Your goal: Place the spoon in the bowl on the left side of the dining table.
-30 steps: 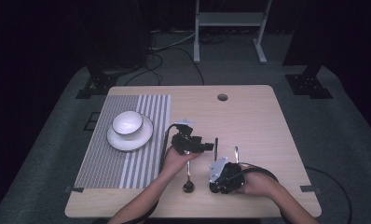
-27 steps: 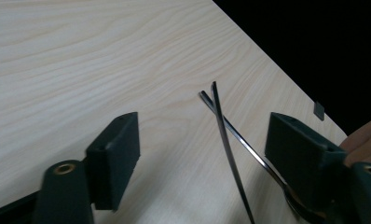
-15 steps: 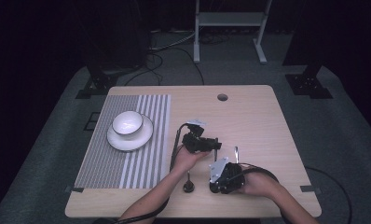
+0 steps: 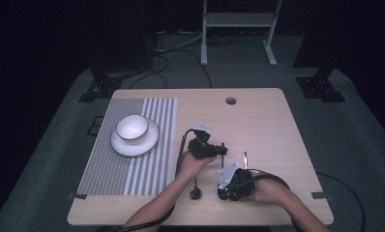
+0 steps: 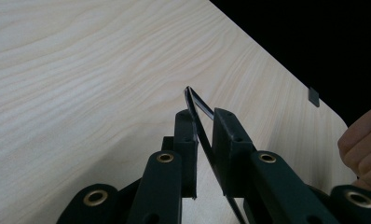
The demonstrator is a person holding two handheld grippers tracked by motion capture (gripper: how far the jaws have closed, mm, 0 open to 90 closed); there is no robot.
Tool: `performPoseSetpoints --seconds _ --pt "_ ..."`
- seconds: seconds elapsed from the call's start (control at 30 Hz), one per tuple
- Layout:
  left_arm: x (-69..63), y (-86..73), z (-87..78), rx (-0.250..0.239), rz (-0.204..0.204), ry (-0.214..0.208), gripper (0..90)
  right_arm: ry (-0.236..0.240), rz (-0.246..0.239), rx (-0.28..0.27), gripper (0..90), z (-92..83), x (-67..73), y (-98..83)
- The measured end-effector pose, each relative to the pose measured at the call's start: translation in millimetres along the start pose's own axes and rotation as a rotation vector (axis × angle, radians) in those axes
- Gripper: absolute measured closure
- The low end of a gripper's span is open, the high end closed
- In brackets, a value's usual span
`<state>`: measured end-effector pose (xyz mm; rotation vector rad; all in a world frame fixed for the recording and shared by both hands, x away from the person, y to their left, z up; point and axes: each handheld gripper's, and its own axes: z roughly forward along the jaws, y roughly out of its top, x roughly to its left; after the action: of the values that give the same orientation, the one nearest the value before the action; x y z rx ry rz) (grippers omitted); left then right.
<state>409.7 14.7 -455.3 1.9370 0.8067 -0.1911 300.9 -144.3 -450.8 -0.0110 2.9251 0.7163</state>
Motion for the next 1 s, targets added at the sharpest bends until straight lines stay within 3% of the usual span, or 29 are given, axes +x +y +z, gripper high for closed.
performPoseSetpoints --seconds 0.53,0.77,0.83,0.87,0.9,0.93,1.0 --pt "3.9 -6.7 -7.4 -0.033 -0.028 -0.005 81.8 -0.047 0.020 0.001 53.7 -3.7 0.0 -8.1" --pt "2.0 -7.2 -11.0 -0.075 -0.074 -0.072 85.6 -0.034 0.157 -0.090 50.0 -19.9 -11.3 -31.5" --pt "-0.9 -6.7 -13.2 -0.095 -0.101 -0.111 86.8 -0.041 0.189 -0.113 49.0 -25.6 -15.0 -40.0" --pt "-0.9 -6.7 -13.2 -0.095 -0.101 -0.111 87.5 -0.041 0.189 -0.113 49.0 -25.6 -15.0 -40.0" --pt "-3.4 -5.8 -15.0 -0.107 -0.106 -0.143 88.2 -0.047 0.236 -0.134 47.4 -31.5 -18.7 -49.2" --pt "-3.4 -5.8 -15.0 -0.107 -0.106 -0.143 88.9 -0.050 0.258 -0.146 47.1 -34.4 -20.8 -54.2" --pt "-6.4 -3.8 -17.5 -0.121 -0.114 -0.187 89.3 -0.055 0.293 -0.166 44.9 -39.2 -24.5 -63.8"
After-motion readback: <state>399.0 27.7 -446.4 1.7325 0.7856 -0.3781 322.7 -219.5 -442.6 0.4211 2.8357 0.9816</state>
